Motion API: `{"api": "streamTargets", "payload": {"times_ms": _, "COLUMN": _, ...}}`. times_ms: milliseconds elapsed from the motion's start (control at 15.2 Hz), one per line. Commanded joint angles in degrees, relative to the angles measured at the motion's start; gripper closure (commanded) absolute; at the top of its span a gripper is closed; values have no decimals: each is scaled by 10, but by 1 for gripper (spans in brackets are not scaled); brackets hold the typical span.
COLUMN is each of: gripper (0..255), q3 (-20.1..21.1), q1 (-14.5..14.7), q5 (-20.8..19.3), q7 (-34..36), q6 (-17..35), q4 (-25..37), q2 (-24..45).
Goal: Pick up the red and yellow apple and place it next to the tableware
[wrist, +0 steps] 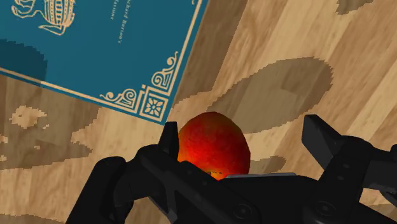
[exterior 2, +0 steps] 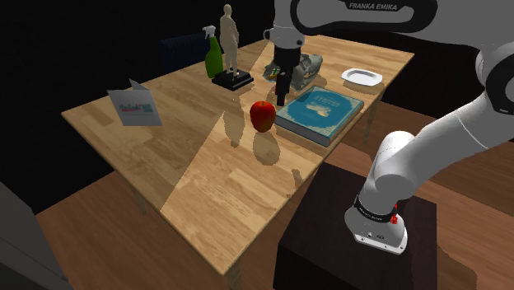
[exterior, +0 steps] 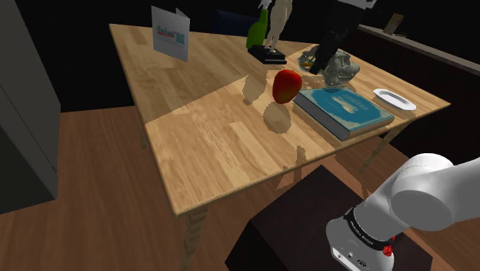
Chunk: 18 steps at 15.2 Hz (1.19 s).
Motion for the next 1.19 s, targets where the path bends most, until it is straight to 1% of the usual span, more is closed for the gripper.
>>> {"api": "streamTargets", "payload": {"times_ms": 0, "gripper": 0, "q3": -6, "q1": 4, "q5": -2, "q7": -24, "q6": -10, "q4": 52, "q2": 50}}
{"api": "streamTargets", "payload": {"times_ms": 264, "gripper": 0, "q3": -17, "q1": 10, "q5": -4, "q7": -71, "q6": -38, "q4": 171, "q2": 156}}
{"api": "streamTargets", "payload": {"times_ms": 330, "gripper": 0, "q3": -16, "q1": 10, "q5": -4, "q7": -72, "q6": -38, "q4": 172, "q2": 156}}
{"api": "streamTargets", "payload": {"times_ms": 792, "gripper": 0, "q3": -15, "q1": 11, "q5": -3, "q7": -72, "q6": 20, "q4": 98, "q2": 141}}
{"api": "streamTargets", "payload": {"times_ms": 1122, "gripper": 0, "q3": -15, "q1": 11, "q5": -3, "q7": -72, "q6": 20, "q4": 98, "q2": 141}}
